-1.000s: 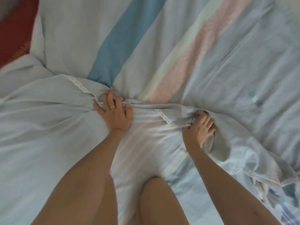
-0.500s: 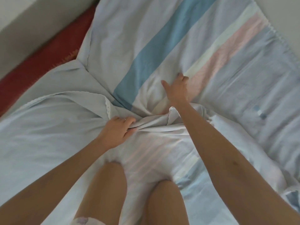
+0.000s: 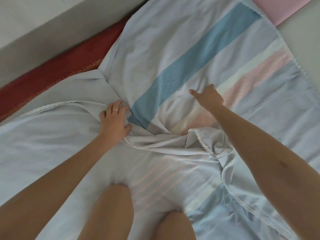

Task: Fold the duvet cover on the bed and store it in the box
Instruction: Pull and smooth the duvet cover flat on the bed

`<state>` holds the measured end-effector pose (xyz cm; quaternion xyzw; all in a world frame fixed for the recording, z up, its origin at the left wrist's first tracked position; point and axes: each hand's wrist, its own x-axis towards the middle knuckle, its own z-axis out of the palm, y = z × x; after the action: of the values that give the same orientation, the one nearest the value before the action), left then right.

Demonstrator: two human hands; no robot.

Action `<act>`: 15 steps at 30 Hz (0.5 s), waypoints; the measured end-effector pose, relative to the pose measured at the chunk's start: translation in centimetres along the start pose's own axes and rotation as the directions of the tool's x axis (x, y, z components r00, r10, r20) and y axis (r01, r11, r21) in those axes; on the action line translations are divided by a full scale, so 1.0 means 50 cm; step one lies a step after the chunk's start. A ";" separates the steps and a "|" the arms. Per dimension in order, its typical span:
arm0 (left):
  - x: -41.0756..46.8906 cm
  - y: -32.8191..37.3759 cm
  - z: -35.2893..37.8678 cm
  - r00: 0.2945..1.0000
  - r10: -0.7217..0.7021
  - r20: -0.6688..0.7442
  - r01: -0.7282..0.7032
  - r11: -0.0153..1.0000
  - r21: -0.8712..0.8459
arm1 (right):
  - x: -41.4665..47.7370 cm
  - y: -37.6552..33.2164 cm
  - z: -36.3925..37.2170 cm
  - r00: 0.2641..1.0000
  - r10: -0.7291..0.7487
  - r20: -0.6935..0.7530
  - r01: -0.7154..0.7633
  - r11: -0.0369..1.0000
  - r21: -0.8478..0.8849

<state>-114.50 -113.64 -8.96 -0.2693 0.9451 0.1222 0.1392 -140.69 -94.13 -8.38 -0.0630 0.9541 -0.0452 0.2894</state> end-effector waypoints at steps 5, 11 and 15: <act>-0.006 0.019 -0.005 0.866 -0.357 0.349 0.395 0.918 -0.040 | -0.021 -0.011 0.035 0.999 0.020 0.026 -0.020 1.000 -0.007; 0.043 0.028 -0.008 0.707 -0.458 0.539 0.473 0.872 0.122 | 0.002 -0.020 0.022 1.000 -0.001 0.020 0.001 1.000 0.010; 0.059 0.047 -0.031 0.645 -0.493 0.584 0.498 0.851 0.168 | -0.010 0.005 -0.027 0.954 -0.295 -0.055 0.257 0.898 -0.358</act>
<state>-118.49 -113.56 -8.13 -0.4636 0.7386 0.1626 0.4616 -141.04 -93.74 -7.02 -0.2450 0.9426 0.0795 0.2127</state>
